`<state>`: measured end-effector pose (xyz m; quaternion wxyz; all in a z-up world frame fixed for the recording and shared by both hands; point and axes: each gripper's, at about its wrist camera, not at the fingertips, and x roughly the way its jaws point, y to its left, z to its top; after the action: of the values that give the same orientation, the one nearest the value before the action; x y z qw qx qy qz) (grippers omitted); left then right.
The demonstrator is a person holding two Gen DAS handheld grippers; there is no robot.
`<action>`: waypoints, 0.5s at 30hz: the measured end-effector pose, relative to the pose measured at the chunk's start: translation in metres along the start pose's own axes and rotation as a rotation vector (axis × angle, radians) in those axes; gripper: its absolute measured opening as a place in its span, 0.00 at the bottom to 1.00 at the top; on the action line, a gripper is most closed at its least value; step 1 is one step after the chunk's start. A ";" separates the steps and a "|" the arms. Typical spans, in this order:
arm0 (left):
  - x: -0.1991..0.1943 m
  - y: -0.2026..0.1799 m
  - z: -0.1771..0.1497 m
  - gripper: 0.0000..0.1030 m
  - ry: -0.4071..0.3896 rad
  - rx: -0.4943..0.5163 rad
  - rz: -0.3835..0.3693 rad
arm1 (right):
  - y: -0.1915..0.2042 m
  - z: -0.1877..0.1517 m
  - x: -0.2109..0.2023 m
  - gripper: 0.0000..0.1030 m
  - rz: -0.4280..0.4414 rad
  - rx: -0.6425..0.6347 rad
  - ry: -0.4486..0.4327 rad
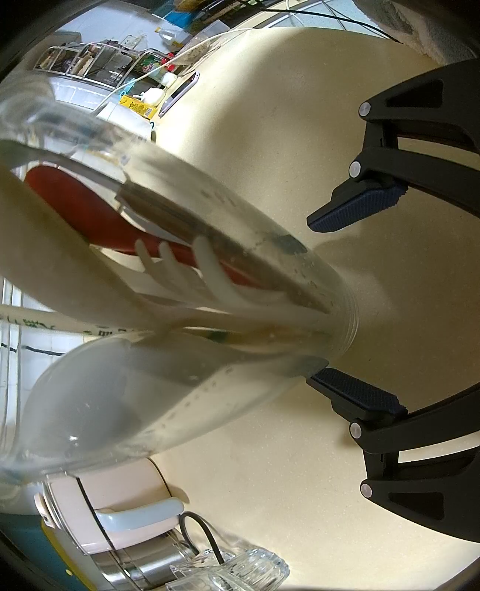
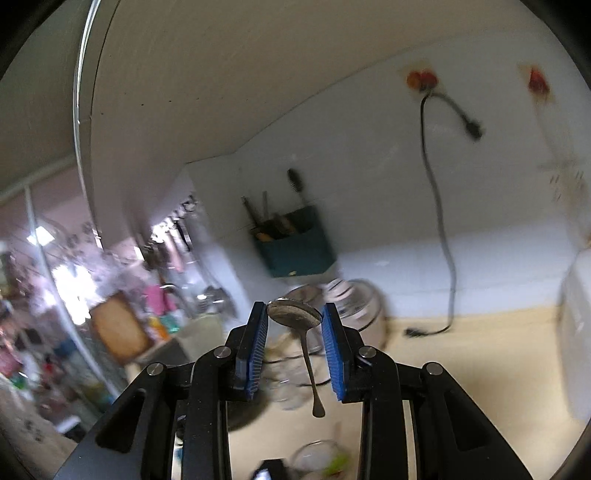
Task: Organize utensils
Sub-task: 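Lift the metal spoon and drop it into the cup held by the left tool, then set the cup upright on the counter with the left tool and release it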
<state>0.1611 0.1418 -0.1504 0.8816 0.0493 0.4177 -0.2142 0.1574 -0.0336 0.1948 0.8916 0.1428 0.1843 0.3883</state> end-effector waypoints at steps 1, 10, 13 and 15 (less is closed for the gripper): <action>0.000 0.000 0.000 0.77 0.000 0.000 0.000 | 0.001 -0.005 0.005 0.29 -0.004 -0.003 0.020; 0.000 0.000 0.000 0.77 0.000 0.000 -0.001 | -0.005 -0.060 0.046 0.29 -0.090 -0.032 0.216; 0.000 0.000 0.000 0.77 0.000 0.000 -0.001 | -0.004 -0.077 0.057 0.30 -0.139 -0.070 0.284; -0.001 0.000 0.000 0.77 0.000 0.000 -0.001 | -0.002 -0.084 0.059 0.31 -0.160 -0.066 0.321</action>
<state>0.1607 0.1423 -0.1502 0.8815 0.0493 0.4176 -0.2146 0.1592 0.0186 0.1067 0.8830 0.0346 0.3220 0.3397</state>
